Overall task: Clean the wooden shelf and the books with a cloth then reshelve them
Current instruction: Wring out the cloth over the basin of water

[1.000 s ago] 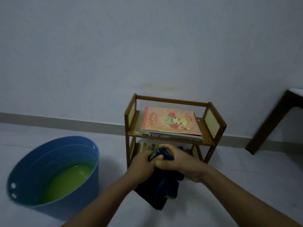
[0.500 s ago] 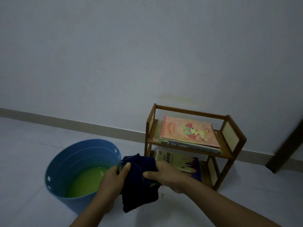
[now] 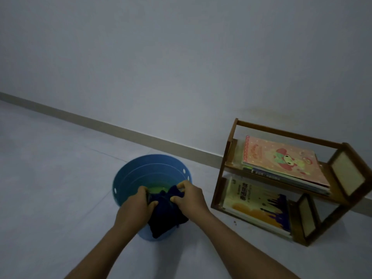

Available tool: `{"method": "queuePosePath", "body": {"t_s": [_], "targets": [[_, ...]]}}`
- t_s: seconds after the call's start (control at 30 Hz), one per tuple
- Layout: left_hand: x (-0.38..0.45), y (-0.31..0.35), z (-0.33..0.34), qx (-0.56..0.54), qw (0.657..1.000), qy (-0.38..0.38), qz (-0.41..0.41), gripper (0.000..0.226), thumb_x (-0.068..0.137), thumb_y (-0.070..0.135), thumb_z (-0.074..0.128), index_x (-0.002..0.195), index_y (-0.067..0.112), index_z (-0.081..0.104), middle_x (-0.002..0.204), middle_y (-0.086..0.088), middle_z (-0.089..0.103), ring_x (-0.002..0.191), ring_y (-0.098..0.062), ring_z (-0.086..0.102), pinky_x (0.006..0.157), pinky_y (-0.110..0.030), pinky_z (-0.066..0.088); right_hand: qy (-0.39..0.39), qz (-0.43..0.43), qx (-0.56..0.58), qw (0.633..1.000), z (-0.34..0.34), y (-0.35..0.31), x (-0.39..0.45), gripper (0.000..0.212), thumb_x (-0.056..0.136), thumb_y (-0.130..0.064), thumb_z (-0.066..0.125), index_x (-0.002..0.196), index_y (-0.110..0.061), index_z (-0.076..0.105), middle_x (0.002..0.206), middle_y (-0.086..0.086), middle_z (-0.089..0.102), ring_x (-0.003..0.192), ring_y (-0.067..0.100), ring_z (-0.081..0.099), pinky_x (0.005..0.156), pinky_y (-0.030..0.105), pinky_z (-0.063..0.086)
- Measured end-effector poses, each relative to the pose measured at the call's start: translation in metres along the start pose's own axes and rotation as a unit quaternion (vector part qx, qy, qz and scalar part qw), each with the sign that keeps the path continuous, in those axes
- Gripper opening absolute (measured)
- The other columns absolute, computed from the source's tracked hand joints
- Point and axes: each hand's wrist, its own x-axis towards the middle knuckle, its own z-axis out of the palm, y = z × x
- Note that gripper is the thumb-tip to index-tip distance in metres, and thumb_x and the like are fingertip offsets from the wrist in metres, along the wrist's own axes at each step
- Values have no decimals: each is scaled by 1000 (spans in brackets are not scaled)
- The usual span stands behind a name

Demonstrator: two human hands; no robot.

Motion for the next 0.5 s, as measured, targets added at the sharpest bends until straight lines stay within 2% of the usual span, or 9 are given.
{"method": "queuePosePath", "body": {"t_s": [0.1, 0.17, 0.2, 0.27, 0.3, 0.33, 0.37, 0.43, 0.5], "targets": [[-1, -15, 4, 56, 996, 57, 48, 42, 90, 34, 57, 126, 14, 54, 110, -10, 64, 102, -27, 58, 77, -36, 49, 49, -114, -121, 985, 6, 1, -7, 39, 88, -27, 64, 124, -18, 51, 128, 2, 51, 118, 21, 45, 97, 30, 38], [-1, -18, 2, 2, 989, 76, 126, 37, 90, 33, 54, 122, 16, 62, 114, -7, 64, 105, -24, 58, 85, -32, 48, 10, -218, -164, 962, -1, 2, -10, 46, 87, -34, 63, 129, -21, 50, 136, -1, 49, 124, 20, 42, 103, 31, 32], [-4, -17, -1, -61, 985, 41, 155, 33, 91, 33, 53, 119, 20, 63, 114, 0, 65, 104, -18, 59, 88, -28, 47, -48, -247, -174, 952, -4, 2, -12, 50, 84, -37, 66, 131, -24, 49, 137, -2, 49, 124, 19, 43, 103, 32, 33], [-10, -13, -6, -112, 973, -113, 170, 25, 92, 35, 56, 116, 32, 60, 108, 11, 66, 97, -5, 61, 87, -24, 50, -147, -253, -219, 931, -6, 2, -15, 50, 81, -33, 68, 126, -26, 47, 129, -1, 52, 114, 21, 48, 97, 37, 41], [-11, -11, -5, -63, 968, -164, 178, 28, 89, 36, 59, 116, 33, 58, 106, 12, 67, 93, -5, 62, 83, -24, 51, -163, -251, -257, 919, -5, 3, -15, 47, 82, -28, 67, 124, -23, 46, 127, 2, 51, 113, 22, 47, 97, 39, 41], [-12, -9, -2, -6, 967, -179, 183, 32, 86, 37, 62, 118, 32, 56, 107, 10, 67, 92, -7, 63, 80, -24, 51, -163, -256, -294, 906, -2, 6, -15, 45, 85, -22, 64, 126, -19, 44, 130, 5, 48, 116, 23, 44, 103, 41, 37], [-11, -8, 4, 45, 968, -166, 183, 36, 85, 36, 63, 119, 28, 55, 109, 7, 68, 92, -10, 63, 78, -24, 51, -154, -264, -325, 895, 2, 10, -13, 48, 88, -17, 61, 132, -15, 41, 138, 8, 43, 126, 25, 39, 111, 43, 29], [-12, -5, 17, 99, 972, -128, 173, 35, 87, 35, 61, 119, 23, 55, 109, 1, 69, 93, -15, 65, 76, -24, 49, -137, -265, -374, 878, 13, 17, -15, 61, 92, -9, 53, 146, -8, 25, 156, 12, 22, 145, 27, 15, 119, 43, 8], [-12, -5, 29, 131, 972, -85, 177, 30, 88, 38, 58, 113, 20, 57, 106, -1, 70, 90, -17, 66, 75, -26, 49, -112, -262, -394, 874, 21, 16, -16, 66, 95, -7, 48, 151, -6, 13, 161, 13, 7, 149, 27, 0, 119, 43, 0]]}}
